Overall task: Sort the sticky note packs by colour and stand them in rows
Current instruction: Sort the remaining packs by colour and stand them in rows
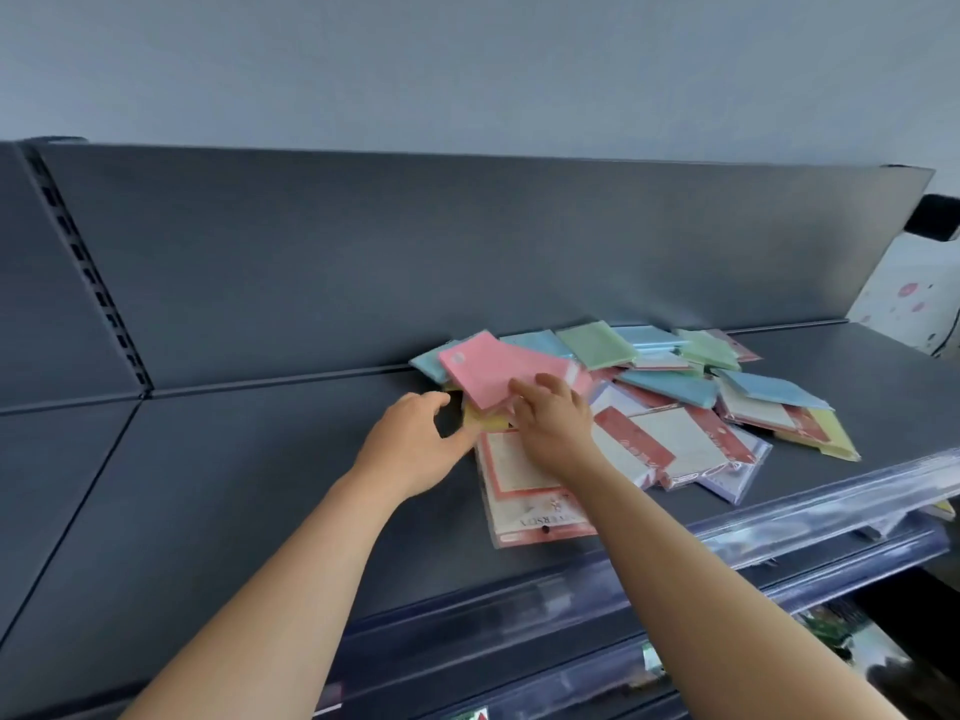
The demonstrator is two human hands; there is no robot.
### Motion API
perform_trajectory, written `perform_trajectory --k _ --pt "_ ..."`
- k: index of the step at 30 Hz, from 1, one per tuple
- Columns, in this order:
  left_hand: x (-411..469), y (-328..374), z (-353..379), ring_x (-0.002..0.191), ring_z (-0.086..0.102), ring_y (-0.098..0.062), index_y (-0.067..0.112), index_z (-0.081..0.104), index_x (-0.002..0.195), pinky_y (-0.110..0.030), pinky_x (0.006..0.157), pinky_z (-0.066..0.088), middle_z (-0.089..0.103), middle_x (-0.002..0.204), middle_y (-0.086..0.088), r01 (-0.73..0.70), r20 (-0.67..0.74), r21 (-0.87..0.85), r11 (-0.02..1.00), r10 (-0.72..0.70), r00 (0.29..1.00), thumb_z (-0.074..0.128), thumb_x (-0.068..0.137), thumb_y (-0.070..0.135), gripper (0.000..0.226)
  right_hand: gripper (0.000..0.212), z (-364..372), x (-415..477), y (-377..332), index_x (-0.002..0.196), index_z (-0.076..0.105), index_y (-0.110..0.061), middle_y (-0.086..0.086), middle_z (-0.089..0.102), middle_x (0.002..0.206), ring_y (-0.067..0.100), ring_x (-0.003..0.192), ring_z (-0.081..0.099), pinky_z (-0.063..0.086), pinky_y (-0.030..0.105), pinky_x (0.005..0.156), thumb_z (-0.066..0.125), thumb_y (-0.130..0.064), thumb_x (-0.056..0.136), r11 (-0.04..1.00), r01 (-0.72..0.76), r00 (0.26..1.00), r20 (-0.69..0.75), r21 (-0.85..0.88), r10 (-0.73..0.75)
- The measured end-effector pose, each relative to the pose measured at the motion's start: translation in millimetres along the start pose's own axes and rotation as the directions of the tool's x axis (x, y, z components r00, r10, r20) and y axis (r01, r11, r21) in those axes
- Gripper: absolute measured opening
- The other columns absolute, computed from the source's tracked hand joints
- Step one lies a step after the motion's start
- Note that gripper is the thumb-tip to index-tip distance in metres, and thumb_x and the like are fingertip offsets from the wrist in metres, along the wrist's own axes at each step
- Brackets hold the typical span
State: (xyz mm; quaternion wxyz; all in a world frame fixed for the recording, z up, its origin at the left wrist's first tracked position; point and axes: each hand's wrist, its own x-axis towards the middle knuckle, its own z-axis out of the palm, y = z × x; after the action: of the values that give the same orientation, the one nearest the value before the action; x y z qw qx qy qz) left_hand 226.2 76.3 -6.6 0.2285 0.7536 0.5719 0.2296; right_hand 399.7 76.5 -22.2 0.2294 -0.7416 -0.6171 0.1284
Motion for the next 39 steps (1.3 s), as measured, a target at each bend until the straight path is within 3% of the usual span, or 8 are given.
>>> perform_trajectory --k 4,8,12,16,21,25,30,39 --pt "-11.0 -8.5 -4.9 0.123 0.047 -0.023 0.028 0.049 0.134 -0.036 0.099 0.043 0.046 0.134 -0.002 0.038 0.082 0.061 0.997 -0.043 0.996 0.068 0.070 0.068 0.078 0.045 13.2 -7.0 -31.8 0.128 0.060 -0.016 0.007 0.046 0.141 0.033 0.133 0.037 0.026 0.046 0.113 0.030 -0.024 0.095 0.962 0.044 0.997 0.044 0.270 -0.058" --pt "-16.6 -23.2 -7.4 0.126 0.041 -0.027 0.026 0.043 0.135 -0.039 0.098 0.040 0.040 0.143 -0.002 0.090 0.068 0.292 0.952 -0.114 0.991 0.067 0.063 0.077 0.091 0.043 -8.1 -16.6 -37.9 0.141 0.046 -0.009 0.004 0.043 0.146 0.022 0.134 0.039 0.031 0.031 0.108 0.031 -0.010 0.101 0.882 -0.048 0.989 0.146 0.469 -0.024" --pt "-20.2 -25.3 -7.8 0.128 0.037 -0.029 0.028 0.043 0.136 -0.039 0.098 0.035 0.038 0.145 -0.002 0.130 0.028 0.328 0.936 -0.147 0.989 0.059 0.075 0.072 0.077 0.047 -30.0 -21.9 -8.7 0.140 0.048 -0.010 0.003 0.040 0.148 0.025 0.131 0.043 0.034 0.038 0.111 0.055 -0.023 0.095 0.977 0.039 0.999 0.028 0.211 -0.046" --pt "-23.0 -25.3 -8.8 0.122 0.041 -0.029 0.026 0.048 0.132 -0.038 0.096 0.037 0.044 0.137 -0.005 0.165 0.002 0.296 0.941 -0.174 0.985 0.055 0.088 0.053 0.052 0.063 -29.2 -38.5 13.6 0.141 0.044 -0.024 0.002 0.041 0.142 0.028 0.128 0.039 0.040 0.046 0.105 0.061 -0.049 0.086 0.998 0.011 0.985 0.171 -0.069 0.001" --pt "-30.5 -26.9 -12.1 0.096 0.057 -0.021 0.019 0.058 0.103 -0.032 0.071 0.050 0.056 0.109 -0.001 0.196 0.035 0.017 0.980 -0.197 0.980 0.078 0.071 0.045 0.046 0.068 -12.5 -43.6 3.5 0.144 0.040 -0.027 0.005 0.031 0.146 0.029 0.131 0.035 0.036 0.047 0.110 0.065 -0.050 0.084 0.999 0.009 0.986 0.166 0.047 -0.017" --pt "-39.8 -28.7 -23.5 0.085 0.056 -0.015 0.011 0.048 0.110 -0.021 0.052 0.035 0.059 0.102 0.002 0.227 0.007 -0.173 0.958 -0.229 0.973 0.083 0.072 0.026 0.053 0.065 -8.7 -40.5 -5.7 0.145 0.038 -0.027 0.001 0.025 0.150 0.028 0.138 0.024 0.028 0.048 0.114 0.060 -0.050 0.088 0.997 0.080 0.967 0.241 -0.002 -0.077" --pt "-52.4 -40.2 -36.4 0.091 0.059 -0.016 0.018 0.039 0.115 -0.031 0.065 0.050 0.054 0.110 0.000 0.242 -0.033 -0.294 0.925 -0.262 0.964 0.077 0.079 0.017 0.052 0.076 -24.0 -38.5 -16.5 0.150 0.023 -0.033 -0.005 0.021 0.157 0.027 0.142 0.023 0.025 0.048 0.116 0.062 -0.049 0.087 0.950 0.277 0.849 0.499 -0.145 -0.172" --pt "-71.5 -70.2 -68.3 0.094 0.063 -0.021 0.028 0.040 0.115 -0.041 0.081 0.055 0.062 0.111 0.001 0.174 -0.102 -0.389 0.905 -0.230 0.968 0.069 0.082 0.009 0.047 0.074 -10.0 -45.4 -47.6 0.126 0.052 -0.024 -0.003 0.056 0.122 0.019 0.106 0.054 0.046 0.033 0.091 0.076 -0.061 0.067 0.981 0.137 0.910 0.407 -0.135 -0.071"
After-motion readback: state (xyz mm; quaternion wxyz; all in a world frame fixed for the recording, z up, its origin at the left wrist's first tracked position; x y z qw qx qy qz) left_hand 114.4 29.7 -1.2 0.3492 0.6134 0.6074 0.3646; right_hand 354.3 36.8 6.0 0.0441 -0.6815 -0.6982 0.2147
